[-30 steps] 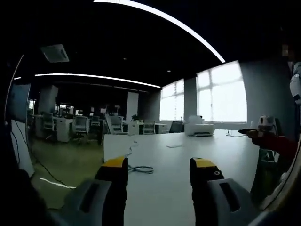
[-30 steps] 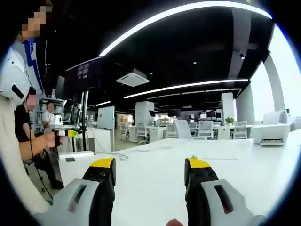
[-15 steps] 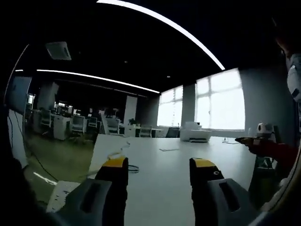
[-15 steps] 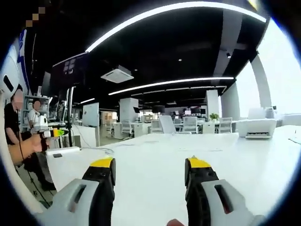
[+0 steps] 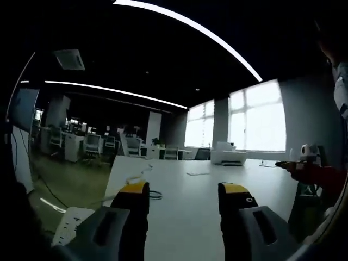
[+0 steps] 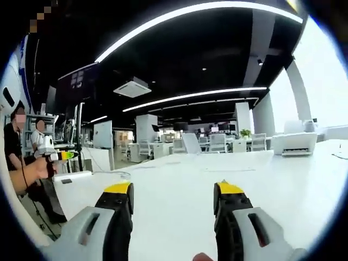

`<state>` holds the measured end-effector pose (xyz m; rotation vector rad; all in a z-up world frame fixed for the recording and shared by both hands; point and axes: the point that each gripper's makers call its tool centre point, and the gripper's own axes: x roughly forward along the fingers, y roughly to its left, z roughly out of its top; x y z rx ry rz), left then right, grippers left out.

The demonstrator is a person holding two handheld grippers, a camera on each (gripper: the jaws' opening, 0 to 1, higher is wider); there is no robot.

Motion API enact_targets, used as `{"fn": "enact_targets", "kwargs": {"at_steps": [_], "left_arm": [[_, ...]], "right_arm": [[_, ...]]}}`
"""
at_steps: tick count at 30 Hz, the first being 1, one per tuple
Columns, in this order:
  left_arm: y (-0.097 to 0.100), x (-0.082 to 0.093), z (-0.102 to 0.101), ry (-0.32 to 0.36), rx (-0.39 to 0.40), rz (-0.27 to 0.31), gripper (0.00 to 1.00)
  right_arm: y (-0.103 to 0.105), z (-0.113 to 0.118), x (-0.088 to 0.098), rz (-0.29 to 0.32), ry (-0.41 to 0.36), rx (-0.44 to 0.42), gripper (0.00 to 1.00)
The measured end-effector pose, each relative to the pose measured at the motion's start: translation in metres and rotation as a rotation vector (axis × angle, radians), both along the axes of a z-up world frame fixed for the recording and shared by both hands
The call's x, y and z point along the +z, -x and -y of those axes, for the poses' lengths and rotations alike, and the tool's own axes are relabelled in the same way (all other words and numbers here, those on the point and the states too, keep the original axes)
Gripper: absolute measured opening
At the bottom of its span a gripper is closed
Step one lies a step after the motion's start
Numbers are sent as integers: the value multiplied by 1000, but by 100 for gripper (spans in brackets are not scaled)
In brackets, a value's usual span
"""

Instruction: Pick up the power strip scattered on the table, fix it on the side mounting bracket of the table, and press the switch

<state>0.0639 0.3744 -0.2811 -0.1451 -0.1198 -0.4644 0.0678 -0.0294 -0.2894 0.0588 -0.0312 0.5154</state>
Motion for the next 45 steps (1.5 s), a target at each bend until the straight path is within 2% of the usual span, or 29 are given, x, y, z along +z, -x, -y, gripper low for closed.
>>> {"fn": "enact_targets", "kwargs": {"at_steps": [21,28,37,45], "left_arm": [[28,13,-15,-6,50,17,55],[28,11,-20,-8,61,10,55],[19,15,-35,-28,75,-13,55],[22,32,-47,-83,71,-19,55]], "right_arm": [[15,5,2,12,-19,13,55],[12,3,2,12,-18,19,55],[2,5,-4,-3,-27,3,55],[-1,6,-8,-12,-25,1,55]]}}
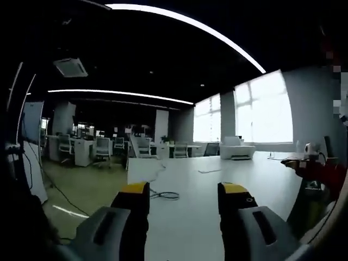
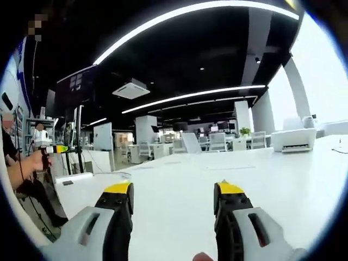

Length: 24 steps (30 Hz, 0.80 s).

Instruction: Pick up the power strip scattered on the table, fix it on the side mounting bracket of the table, and press the switch

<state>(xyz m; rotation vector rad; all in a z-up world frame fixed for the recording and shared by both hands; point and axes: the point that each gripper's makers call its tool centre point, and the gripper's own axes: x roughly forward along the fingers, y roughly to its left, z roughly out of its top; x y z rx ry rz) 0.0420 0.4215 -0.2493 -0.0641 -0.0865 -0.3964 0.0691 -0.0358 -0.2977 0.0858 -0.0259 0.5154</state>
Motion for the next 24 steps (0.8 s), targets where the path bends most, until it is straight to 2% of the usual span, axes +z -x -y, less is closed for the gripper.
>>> {"fn": "enact_targets", "kwargs": {"at_steps": [11,15,24], "left_arm": [[2,8,-17,-44,-1,-48,56],[2,4,-19,-72,1,-87,56],[2,-2,-34,-87,21,-150,57]], "right_arm": [[-3,6,-1,-1,1,-12,55],[-4,7,-3,-4,1,-13,55],[-4,6,-5,-6,-2,-8,55]]}}
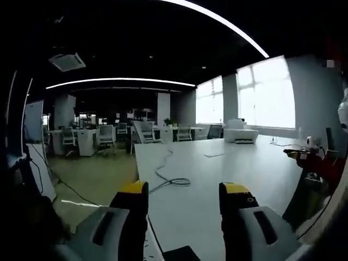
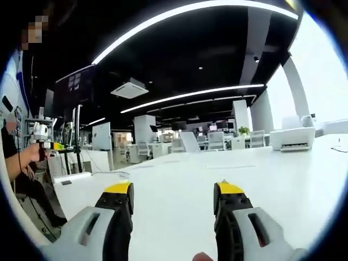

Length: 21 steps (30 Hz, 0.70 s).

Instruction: Pick up the power strip scattered on the table, fix it on the side mounting bracket of the table, and press the switch

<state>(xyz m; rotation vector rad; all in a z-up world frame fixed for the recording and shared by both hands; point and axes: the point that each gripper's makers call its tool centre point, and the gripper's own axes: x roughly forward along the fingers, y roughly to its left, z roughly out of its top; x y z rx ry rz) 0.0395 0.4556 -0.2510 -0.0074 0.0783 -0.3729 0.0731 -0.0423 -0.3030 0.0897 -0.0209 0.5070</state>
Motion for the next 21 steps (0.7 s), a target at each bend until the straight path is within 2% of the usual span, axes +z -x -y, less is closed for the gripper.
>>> {"fn": "enact_targets", "kwargs": {"at_steps": [8,15,21], "left_arm": [[5,-5,-19,11,25,-50,57],[13,-5,-33,-18,37,-81,57],[18,-7,-50,-43,83,-106,57]], "right_arm": [[-2,-5,-2,3,11,15,55],[-5,-6,2,10,6,22,55],[-6,-7,1,13,-1,27,55]]}}
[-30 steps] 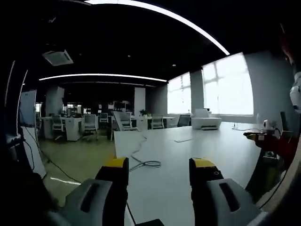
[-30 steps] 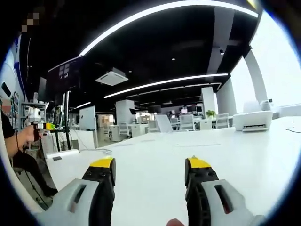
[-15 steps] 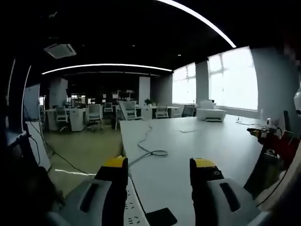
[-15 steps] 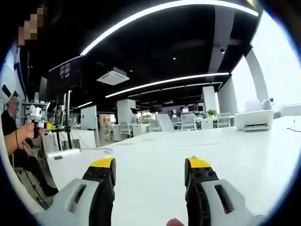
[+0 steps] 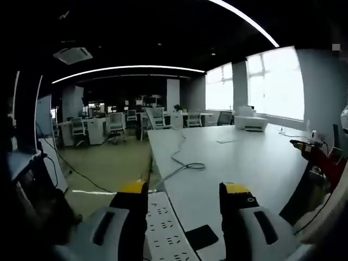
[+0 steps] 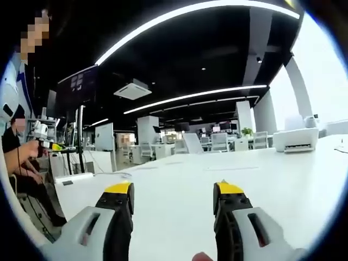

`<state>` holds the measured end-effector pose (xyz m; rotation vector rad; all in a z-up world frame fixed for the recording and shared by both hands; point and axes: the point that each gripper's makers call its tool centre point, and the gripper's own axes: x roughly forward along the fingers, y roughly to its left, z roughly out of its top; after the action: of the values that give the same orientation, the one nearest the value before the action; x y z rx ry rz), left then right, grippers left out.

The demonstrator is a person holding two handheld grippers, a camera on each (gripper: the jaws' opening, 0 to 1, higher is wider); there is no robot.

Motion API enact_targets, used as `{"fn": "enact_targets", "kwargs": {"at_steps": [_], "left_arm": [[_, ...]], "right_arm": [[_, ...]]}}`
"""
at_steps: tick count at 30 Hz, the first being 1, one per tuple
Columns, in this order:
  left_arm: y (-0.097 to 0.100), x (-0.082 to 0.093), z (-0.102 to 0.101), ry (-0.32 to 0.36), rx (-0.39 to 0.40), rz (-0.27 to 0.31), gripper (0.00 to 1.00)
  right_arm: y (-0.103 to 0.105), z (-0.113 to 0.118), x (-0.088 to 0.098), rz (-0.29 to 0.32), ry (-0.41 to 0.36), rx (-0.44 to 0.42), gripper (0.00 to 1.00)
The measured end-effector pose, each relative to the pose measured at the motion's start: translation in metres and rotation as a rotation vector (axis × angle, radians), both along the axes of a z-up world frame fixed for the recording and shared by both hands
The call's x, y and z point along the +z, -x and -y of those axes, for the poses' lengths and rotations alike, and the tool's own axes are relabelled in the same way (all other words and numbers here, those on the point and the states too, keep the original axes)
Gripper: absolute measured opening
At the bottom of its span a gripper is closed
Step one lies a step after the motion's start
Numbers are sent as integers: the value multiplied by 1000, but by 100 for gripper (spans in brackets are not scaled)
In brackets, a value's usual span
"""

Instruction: Pick up the power strip scattered on the table, fix it on the side mounting bracket of the table, and press the switch

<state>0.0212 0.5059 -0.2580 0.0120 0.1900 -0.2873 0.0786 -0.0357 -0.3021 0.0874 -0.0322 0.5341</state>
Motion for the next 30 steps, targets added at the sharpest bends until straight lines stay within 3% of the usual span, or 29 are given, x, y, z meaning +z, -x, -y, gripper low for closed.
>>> {"fn": "enact_targets", "kwargs": {"at_steps": [14,20,30], "left_arm": [[20,-3,-14,-29,46,-34,56],[31,-4,-29,-24,69,-49,56],[44,-10,-36,-52,72,-92,56]], "right_arm": [[-15,-9,5,-2,-14,34,54],[-24,-23,10,0,-11,57,54],[-34,-39,16,4,-16,88,54]]}}
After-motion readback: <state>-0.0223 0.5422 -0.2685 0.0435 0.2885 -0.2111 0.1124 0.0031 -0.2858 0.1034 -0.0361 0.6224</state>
